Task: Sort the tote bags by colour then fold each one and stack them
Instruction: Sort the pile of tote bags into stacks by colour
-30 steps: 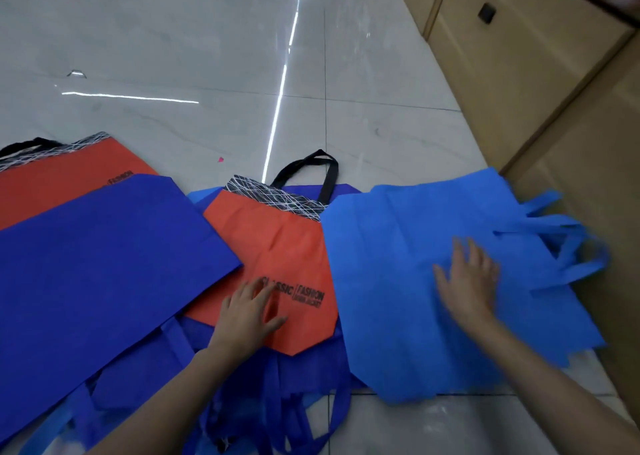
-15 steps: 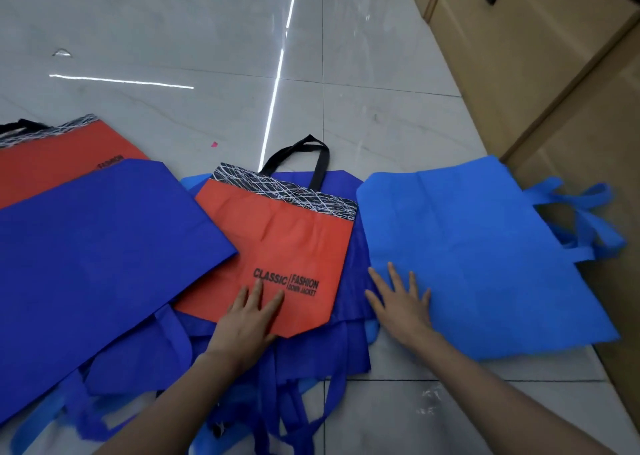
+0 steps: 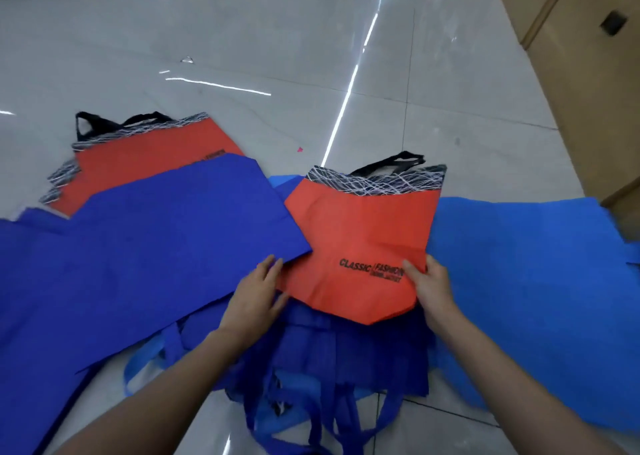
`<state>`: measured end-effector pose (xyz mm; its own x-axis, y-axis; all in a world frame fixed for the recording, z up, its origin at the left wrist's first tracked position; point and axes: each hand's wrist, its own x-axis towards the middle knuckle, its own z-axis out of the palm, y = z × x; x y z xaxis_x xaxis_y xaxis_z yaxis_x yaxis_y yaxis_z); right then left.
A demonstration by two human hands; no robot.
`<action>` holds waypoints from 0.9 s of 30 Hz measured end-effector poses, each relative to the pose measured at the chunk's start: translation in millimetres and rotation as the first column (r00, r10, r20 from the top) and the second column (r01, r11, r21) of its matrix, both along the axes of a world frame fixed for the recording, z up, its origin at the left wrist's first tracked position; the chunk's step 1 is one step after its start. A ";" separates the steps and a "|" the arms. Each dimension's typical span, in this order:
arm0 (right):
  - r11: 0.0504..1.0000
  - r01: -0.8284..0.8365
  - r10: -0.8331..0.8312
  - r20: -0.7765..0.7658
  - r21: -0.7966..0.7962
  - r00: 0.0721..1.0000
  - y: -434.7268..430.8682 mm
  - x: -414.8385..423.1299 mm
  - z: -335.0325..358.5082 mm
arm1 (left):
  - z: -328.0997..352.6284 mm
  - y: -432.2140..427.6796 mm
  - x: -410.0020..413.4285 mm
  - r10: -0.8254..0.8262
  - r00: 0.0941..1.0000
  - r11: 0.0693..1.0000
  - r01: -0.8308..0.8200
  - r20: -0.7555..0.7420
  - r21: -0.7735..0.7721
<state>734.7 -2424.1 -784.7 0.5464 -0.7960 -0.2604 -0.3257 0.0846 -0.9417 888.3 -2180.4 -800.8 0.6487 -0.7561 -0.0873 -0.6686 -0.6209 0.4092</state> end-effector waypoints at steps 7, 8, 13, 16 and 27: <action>0.956 -0.026 -0.034 0.199 0.293 0.979 -13.1 -2.9 -9.0 | -1.6 12.5 45.1 0.137 0.981 0.939 -0.172 0.134 0.298; 0.953 -0.017 -0.049 0.209 0.303 0.977 -11.7 -3.5 -10.3 | 0.9 8.7 45.3 0.146 0.973 0.941 -0.193 0.180 0.277; 0.902 0.064 -0.203 0.288 0.428 0.936 -8.8 5.7 -2.9 | 24.3 25.1 57.3 0.208 0.928 0.943 -0.275 0.309 0.190; 0.915 -0.016 -0.109 0.287 0.403 0.952 2.0 29.7 0.0 | 33.9 69.2 78.0 0.239 0.901 0.922 -0.327 0.363 0.206; 0.928 -0.274 0.195 0.295 0.253 0.935 71.6 146.0 22.0 | 18.4 230.5 68.5 0.476 0.878 0.714 -0.425 0.059 0.556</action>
<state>880.7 -2352.5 -762.7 0.7872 -0.5492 -0.2806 -0.1169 0.3138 -0.9423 956.7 -1949.8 -782.4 0.8708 -0.1867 -0.4549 -0.2319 -0.9717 -0.0452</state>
